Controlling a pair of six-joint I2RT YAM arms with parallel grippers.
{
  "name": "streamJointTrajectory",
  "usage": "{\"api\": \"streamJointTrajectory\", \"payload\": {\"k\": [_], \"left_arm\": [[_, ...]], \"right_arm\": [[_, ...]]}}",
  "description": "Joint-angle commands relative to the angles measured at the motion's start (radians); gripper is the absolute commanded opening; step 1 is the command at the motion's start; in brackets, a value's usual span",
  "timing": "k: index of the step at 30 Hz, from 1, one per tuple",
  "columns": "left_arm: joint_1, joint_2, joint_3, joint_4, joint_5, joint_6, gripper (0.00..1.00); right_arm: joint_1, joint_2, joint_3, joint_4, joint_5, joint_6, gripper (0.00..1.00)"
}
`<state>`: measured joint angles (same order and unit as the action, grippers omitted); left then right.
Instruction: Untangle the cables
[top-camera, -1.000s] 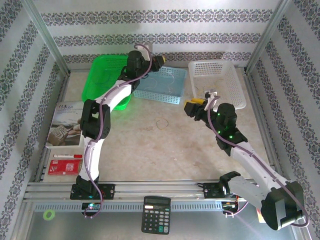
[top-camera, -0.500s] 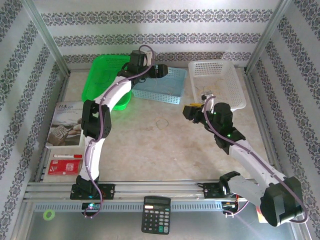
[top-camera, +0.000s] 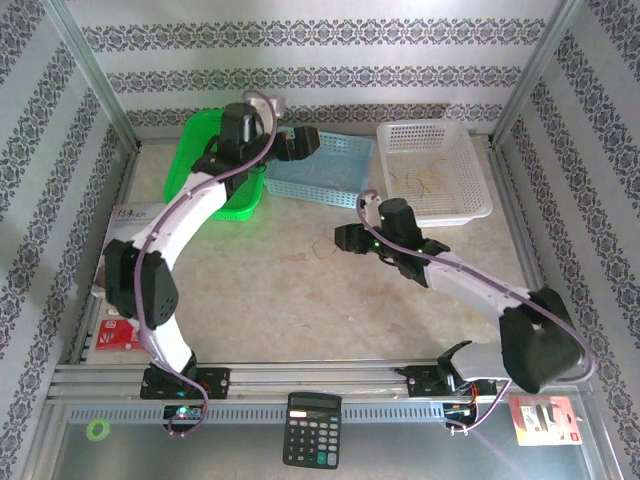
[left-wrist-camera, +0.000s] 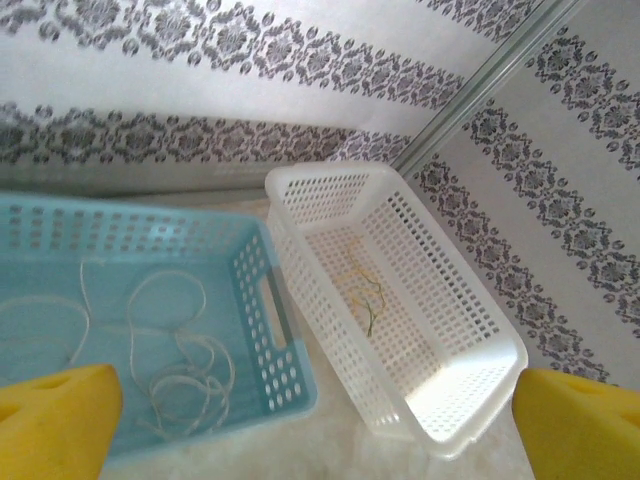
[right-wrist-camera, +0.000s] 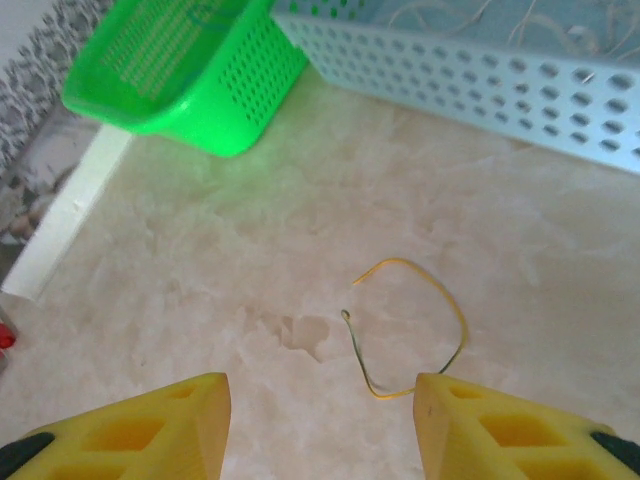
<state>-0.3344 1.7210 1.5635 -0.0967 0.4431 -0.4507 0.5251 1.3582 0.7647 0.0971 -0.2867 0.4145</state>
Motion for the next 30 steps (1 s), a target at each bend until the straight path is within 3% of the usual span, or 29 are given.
{"api": "streamJointTrajectory", "payload": {"k": [1, 13, 19, 30], "left_arm": [[-0.005, -0.109, -0.163, 0.108, -0.039, -0.078, 1.00], [-0.001, -0.488, -0.636, 0.166, -0.148, -0.153, 1.00], [0.004, -0.584, -0.720, 0.133, -0.167, -0.158, 1.00], [0.009, -0.629, -0.744, 0.126, -0.172, -0.165, 1.00]], "right_arm": [[0.039, 0.083, 0.069, -0.029, 0.022, -0.008, 0.52], [0.122, 0.384, 0.224, -0.011, 0.114, 0.007, 0.53], [0.119, 0.460, 0.275, -0.001, 0.152, 0.007, 0.54], [0.115, 0.547, 0.328, 0.021, 0.142, 0.036, 0.50]]}}
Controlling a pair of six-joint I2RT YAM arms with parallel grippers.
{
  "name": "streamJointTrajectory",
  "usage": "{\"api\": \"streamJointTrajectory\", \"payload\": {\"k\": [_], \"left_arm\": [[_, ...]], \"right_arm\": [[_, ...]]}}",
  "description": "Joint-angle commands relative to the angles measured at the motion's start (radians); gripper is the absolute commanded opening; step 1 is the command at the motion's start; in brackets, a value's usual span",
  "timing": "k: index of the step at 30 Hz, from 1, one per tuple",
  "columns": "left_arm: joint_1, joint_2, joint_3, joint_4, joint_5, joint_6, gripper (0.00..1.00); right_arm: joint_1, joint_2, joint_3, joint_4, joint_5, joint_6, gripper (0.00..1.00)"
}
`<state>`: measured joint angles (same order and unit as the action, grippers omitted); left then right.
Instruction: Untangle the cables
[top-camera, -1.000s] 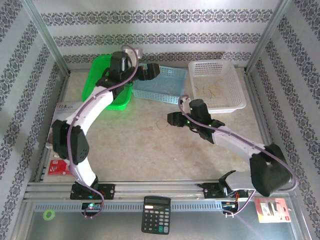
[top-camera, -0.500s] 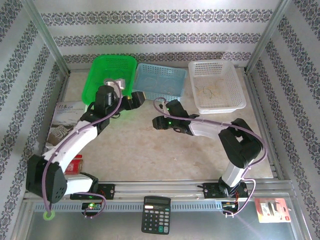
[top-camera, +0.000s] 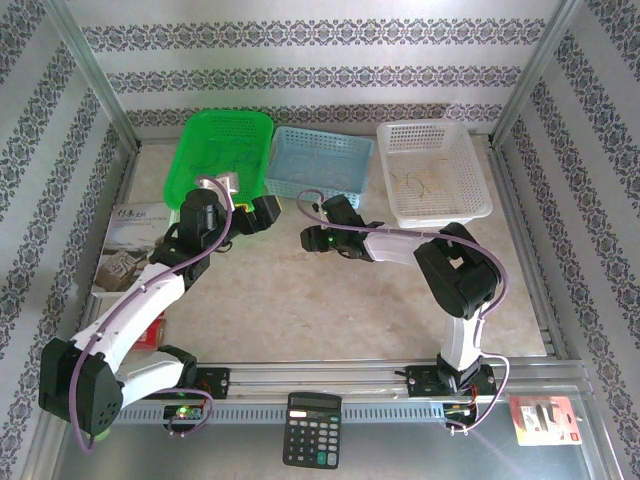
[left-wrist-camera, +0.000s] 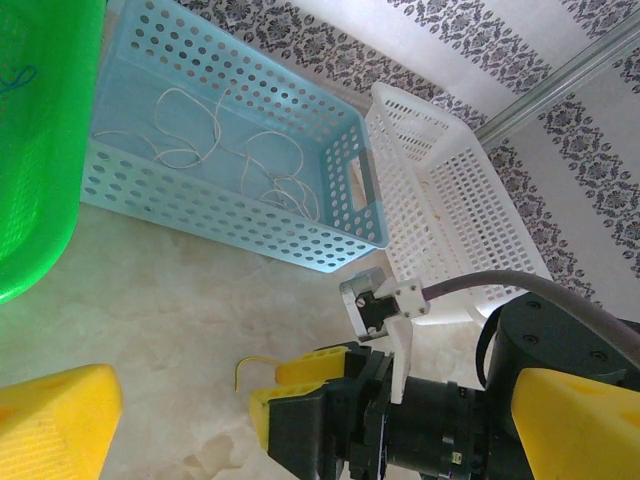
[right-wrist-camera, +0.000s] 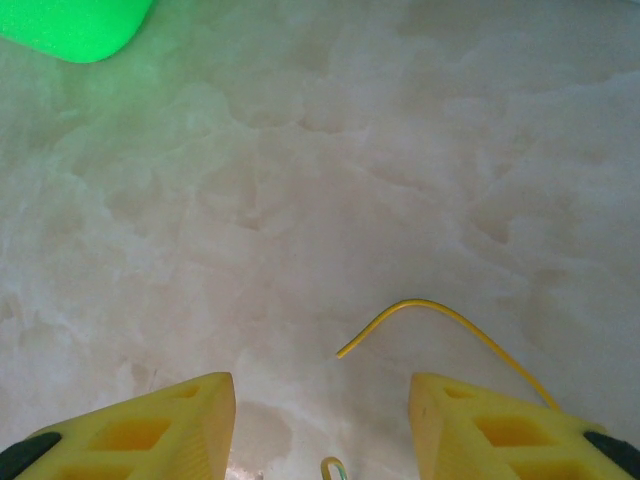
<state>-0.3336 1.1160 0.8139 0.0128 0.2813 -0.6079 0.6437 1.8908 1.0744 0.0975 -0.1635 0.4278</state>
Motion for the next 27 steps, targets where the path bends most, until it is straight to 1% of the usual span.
{"api": "streamJointTrajectory", "payload": {"k": [1, 3, 5, 8, 9, 10, 12, 13, 16, 18, 19, 20, 21, 22, 27], "left_arm": [[0.009, -0.024, 0.008, 0.017, -0.007, -0.008, 1.00], [0.008, -0.025, 0.011, 0.022, -0.005, -0.010, 1.00], [0.008, -0.024, 0.011, 0.028, -0.002, -0.013, 1.00], [0.010, -0.023, 0.012, 0.035, -0.001, -0.015, 1.00], [0.008, -0.022, 0.011, 0.038, -0.001, -0.018, 1.00], [0.008, -0.022, 0.011, 0.039, -0.003, -0.018, 1.00], [0.008, -0.023, 0.013, 0.041, -0.002, -0.018, 1.00], [0.009, -0.022, 0.014, 0.043, -0.002, -0.019, 1.00], [0.009, -0.022, 0.016, 0.045, -0.001, -0.021, 1.00], [0.009, -0.022, 0.016, 0.049, -0.001, -0.020, 1.00], [0.009, -0.021, 0.016, 0.049, -0.001, -0.020, 1.00], [0.008, -0.022, 0.016, 0.050, -0.001, -0.020, 1.00], [0.009, -0.020, 0.016, 0.050, -0.002, -0.018, 1.00], [0.010, -0.021, 0.016, 0.051, -0.004, -0.015, 1.00], [0.009, -0.007, 0.000, 0.072, 0.018, 0.007, 1.00]], "right_arm": [[-0.001, 0.012, 0.007, 0.030, 0.023, 0.027, 0.51], [-0.002, 0.007, -0.009, 0.043, 0.027, 0.032, 0.49], [-0.001, 0.004, -0.022, 0.055, 0.028, 0.035, 0.46], [-0.002, -0.004, -0.033, 0.064, 0.022, 0.038, 0.30], [-0.002, -0.005, -0.034, 0.065, 0.020, 0.040, 0.29], [-0.001, -0.004, -0.037, 0.067, 0.018, 0.043, 0.29], [0.001, -0.005, -0.045, 0.074, 0.021, 0.048, 0.37], [0.003, -0.004, -0.050, 0.080, 0.022, 0.050, 0.39], [0.005, -0.005, -0.061, 0.092, 0.026, 0.057, 0.38], [0.005, -0.004, -0.064, 0.096, 0.024, 0.059, 0.29], [0.005, -0.006, -0.066, 0.098, 0.023, 0.058, 0.22], [0.005, -0.012, -0.069, 0.099, 0.019, 0.059, 0.11], [0.004, -0.020, -0.073, 0.099, 0.016, 0.059, 0.04], [0.005, -0.033, -0.077, 0.101, 0.015, 0.059, 0.00], [-0.002, -0.169, -0.075, 0.061, -0.024, 0.045, 0.00]]}}
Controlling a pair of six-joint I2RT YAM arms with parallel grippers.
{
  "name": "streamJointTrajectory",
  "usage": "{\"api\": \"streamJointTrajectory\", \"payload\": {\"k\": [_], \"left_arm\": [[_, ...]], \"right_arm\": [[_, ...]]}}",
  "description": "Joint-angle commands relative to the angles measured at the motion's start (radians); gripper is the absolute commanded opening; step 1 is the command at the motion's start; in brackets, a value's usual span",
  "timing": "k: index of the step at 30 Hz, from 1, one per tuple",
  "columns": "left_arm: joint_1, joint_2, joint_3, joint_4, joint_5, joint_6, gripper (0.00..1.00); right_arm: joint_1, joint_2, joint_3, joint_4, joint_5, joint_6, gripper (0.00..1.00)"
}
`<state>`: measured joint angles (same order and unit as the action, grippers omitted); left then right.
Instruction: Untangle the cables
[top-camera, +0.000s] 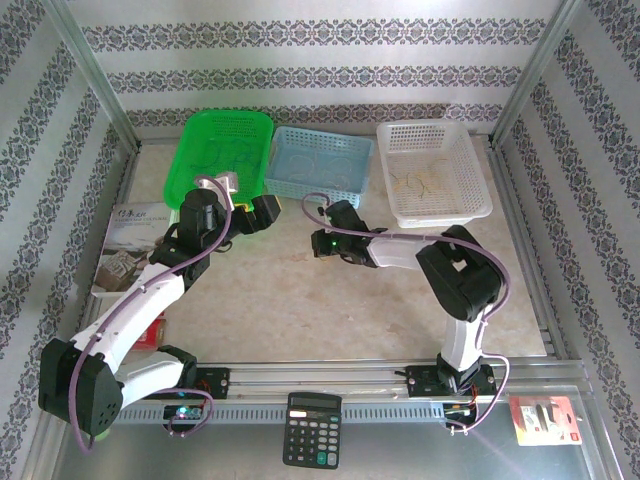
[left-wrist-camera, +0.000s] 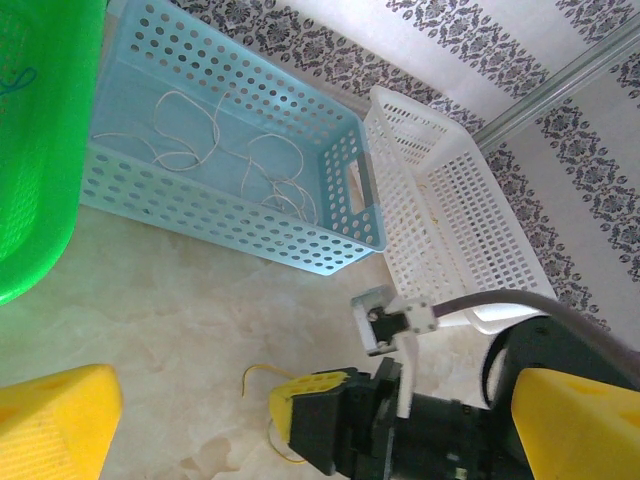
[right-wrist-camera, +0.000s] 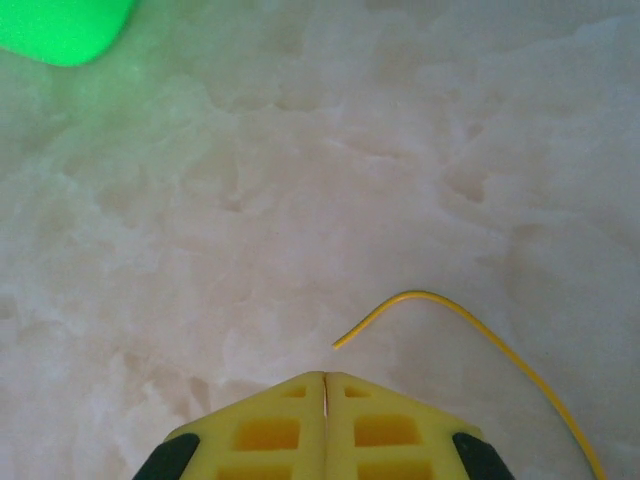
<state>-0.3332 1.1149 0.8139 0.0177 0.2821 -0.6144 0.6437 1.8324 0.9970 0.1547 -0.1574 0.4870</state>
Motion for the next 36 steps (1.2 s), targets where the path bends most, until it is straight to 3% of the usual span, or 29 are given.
{"api": "streamJointTrajectory", "payload": {"k": [1, 10, 17, 26, 33, 36], "left_arm": [[0.009, -0.002, -0.008, 0.084, 0.034, 0.017, 1.00], [0.006, 0.051, -0.122, 0.392, 0.258, -0.017, 1.00], [-0.036, 0.116, -0.145, 0.576, 0.329, -0.060, 0.98], [-0.173, 0.245, -0.127, 0.792, 0.296, -0.104, 0.96], [-0.192, 0.293, -0.089, 0.860, 0.229, -0.120, 0.91], [-0.192, 0.314, -0.073, 0.870, 0.216, -0.121, 0.85]], "right_arm": [[-0.006, -0.145, 0.008, -0.011, -0.047, -0.019, 0.00], [-0.108, -0.359, -0.004, 0.003, -0.202, 0.081, 0.00], [-0.134, -0.451, -0.008, 0.077, -0.238, 0.189, 0.00], [-0.121, -0.502, -0.003, 0.128, -0.240, 0.258, 0.00], [-0.094, -0.506, 0.001, 0.126, -0.233, 0.256, 0.00], [-0.079, -0.505, 0.000, 0.127, -0.234, 0.255, 0.00]]}}
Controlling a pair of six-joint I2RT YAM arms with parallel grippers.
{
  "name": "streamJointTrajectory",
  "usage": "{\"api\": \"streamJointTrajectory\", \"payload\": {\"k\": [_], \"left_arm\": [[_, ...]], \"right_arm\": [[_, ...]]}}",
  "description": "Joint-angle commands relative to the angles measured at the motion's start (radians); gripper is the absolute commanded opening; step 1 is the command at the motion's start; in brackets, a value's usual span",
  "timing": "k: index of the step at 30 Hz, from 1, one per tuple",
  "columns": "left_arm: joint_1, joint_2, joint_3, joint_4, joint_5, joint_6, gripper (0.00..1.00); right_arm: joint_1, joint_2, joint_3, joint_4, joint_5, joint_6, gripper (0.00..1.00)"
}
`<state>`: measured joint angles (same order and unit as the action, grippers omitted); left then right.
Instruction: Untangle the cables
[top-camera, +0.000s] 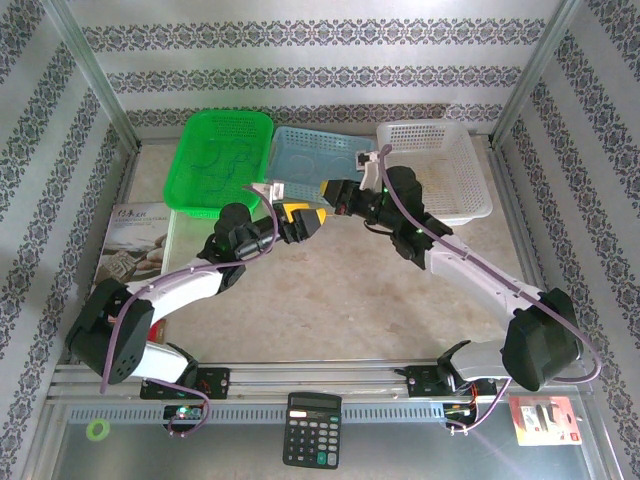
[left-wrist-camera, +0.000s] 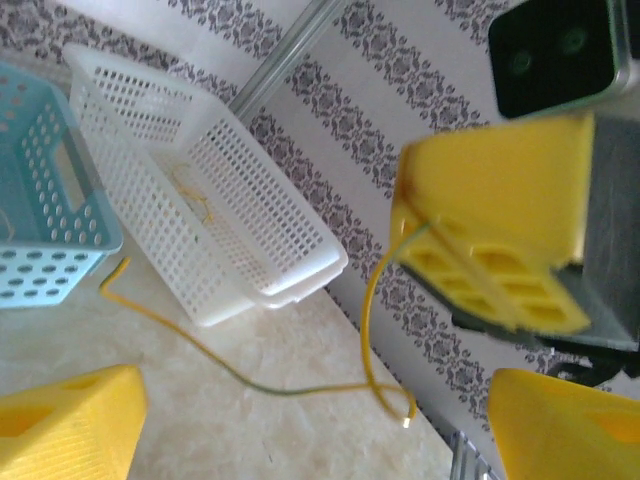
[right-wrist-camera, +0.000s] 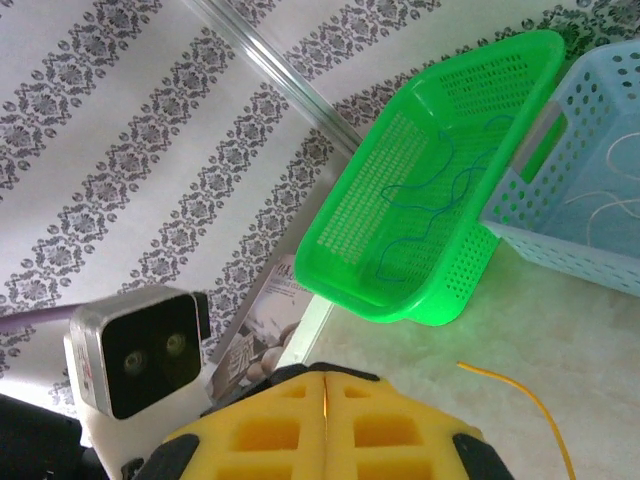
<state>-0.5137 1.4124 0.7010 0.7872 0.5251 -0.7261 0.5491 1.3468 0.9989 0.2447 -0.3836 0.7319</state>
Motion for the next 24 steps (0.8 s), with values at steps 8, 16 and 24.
{"api": "streamJointTrajectory", "payload": {"k": [8, 16, 24], "left_arm": [[-0.015, 0.126, 0.061, 0.197, -0.017, -0.062, 0.54], [-0.028, 0.223, 0.055, 0.278, 0.002, -0.106, 0.32], [-0.031, 0.276, 0.023, 0.356, 0.002, -0.151, 0.22]], "right_arm": [[0.034, -0.030, 0.031, 0.040, -0.029, 0.024, 0.00], [0.022, -0.058, 0.073, 0.039, -0.020, 0.026, 0.00], [-0.025, -0.071, 0.076, 0.047, -0.028, 0.044, 0.00]]}}
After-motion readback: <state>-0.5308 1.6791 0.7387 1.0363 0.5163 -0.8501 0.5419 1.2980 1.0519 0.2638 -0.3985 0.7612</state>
